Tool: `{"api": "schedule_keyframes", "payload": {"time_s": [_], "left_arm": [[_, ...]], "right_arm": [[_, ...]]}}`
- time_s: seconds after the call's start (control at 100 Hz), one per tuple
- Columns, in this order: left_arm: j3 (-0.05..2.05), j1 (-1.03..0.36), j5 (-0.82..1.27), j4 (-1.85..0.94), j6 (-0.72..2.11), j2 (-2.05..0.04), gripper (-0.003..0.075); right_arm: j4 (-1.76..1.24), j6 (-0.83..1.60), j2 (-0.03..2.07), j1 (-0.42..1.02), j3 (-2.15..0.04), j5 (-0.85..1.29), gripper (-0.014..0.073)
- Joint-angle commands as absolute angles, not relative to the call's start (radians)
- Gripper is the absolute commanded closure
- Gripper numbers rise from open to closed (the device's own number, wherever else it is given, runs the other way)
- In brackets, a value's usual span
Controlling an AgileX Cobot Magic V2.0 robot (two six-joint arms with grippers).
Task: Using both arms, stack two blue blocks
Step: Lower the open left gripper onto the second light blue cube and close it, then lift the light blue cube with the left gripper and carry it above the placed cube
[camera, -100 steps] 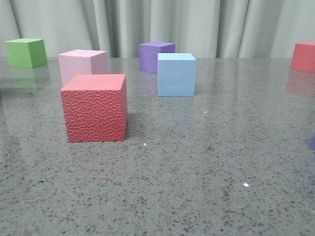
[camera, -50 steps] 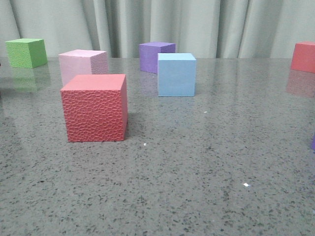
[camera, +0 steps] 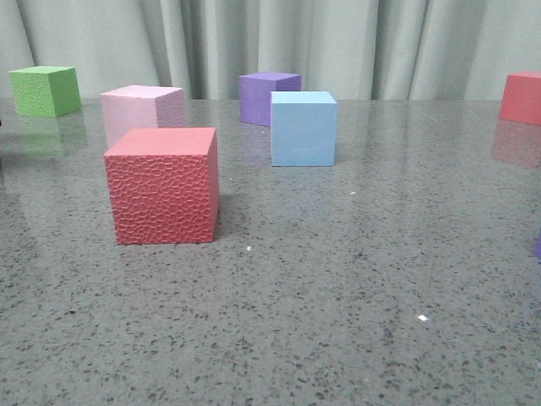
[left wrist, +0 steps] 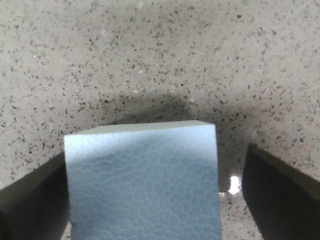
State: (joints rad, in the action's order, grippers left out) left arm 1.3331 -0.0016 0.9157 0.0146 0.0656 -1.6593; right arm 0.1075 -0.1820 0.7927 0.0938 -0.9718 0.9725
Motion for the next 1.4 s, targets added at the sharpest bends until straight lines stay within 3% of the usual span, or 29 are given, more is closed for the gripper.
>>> {"api": "schedule_keyframes", "payload": {"time_s": [0.0,0.26,0.45,0.96,1.39], "left_arm": [[1.365,0.0,0.898,0.013,0.068,-1.62,0.0132],[1.365,0.0,0.903,0.013,0.068,-1.62,0.0396],[1.365,0.0,0.912,0.013,0.068,-1.62,0.0499],[1.509,-0.009,1.074,-0.054,0.108,-1.542,0.0501],[1.724,-0.179,1.092,-0.124,0.164,-1.546,0.0501]], "right_arm": [[0.125,-0.175,0.785,0.088,-0.995,0.909,-0.0004],[0.125,-0.175,0.785,0.088,-0.995,0.909,-0.0004],[0.125,-0.175,0.785,0.088,-0.995,0.909,-0.0004],[0.125,-0.175,0.785,0.088,-0.995,0.901,-0.0004],[0.125,-0.175,0.785,0.088,-0.995,0.901,-0.0004]]}}
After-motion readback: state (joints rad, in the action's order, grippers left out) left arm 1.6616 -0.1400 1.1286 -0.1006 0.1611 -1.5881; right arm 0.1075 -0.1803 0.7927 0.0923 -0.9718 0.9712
